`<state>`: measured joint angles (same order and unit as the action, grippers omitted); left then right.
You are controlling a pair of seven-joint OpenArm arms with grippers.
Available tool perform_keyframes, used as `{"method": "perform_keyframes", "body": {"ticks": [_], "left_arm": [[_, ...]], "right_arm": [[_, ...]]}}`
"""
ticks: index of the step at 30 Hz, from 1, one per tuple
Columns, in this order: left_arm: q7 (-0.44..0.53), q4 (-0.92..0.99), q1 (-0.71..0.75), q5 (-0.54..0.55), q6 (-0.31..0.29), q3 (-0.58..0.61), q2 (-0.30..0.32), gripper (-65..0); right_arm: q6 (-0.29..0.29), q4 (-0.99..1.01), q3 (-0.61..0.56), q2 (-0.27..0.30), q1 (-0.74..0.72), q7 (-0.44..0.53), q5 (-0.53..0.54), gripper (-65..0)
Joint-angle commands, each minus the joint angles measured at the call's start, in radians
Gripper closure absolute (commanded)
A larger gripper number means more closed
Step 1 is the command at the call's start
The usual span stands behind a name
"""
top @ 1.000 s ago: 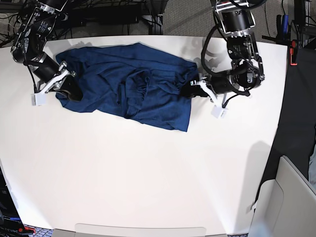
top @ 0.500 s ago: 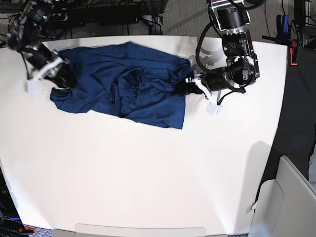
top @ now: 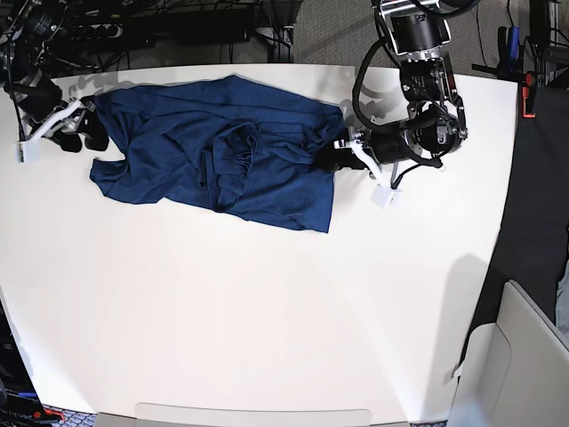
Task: Fold the T-shirt properly
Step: 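Hold the shirt edges with both grippers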
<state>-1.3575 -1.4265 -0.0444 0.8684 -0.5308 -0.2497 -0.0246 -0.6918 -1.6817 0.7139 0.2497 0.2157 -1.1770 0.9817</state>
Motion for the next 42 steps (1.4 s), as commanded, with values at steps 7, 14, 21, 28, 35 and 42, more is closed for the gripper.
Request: {"method": "perform_keyframes", "body": {"ticks": [7, 14, 21, 28, 35, 42], "left_arm": [[-0.01, -0.013, -0.007, -0.001, -0.005, 0.002, -0.001, -1.7], [-0.009, -0.015, -0.007, -0.001, -0.004, 0.002, -0.001, -1.7], [-0.009, -0.015, -0.008, -0.001, -0.004, 0.002, -0.002, -1.7], [-0.009, -0.015, -0.008, -0.001, -0.004, 0.002, -0.002, -1.7], [-0.009, -0.015, -0.008, -0.001, -0.004, 0.002, -0.001, -1.7], [-0.009, -0.013, -0.015, -0.001, -0.004, 0.002, -0.001, -1.7]], "right_arm": [[-0.006, 0.015, -0.118, -0.014, -0.062, 0.019, -0.04, -40.8], [-0.006, 0.015, -0.152, -0.017, -0.046, 0.018, -0.068, -40.8], [-0.006, 0.039, -0.152, -0.016, -0.037, 0.019, -0.071, -40.8], [-0.006, 0.047, -0.152, -0.019, -0.046, 0.081, -0.123, -40.8], [-0.004, 0.059, -0.158, -0.028, -0.069, 0.075, -0.177, -40.8], [0.008, 0.099, -0.244, -0.045, -0.068, 0.045, -0.154, -40.8]]}}
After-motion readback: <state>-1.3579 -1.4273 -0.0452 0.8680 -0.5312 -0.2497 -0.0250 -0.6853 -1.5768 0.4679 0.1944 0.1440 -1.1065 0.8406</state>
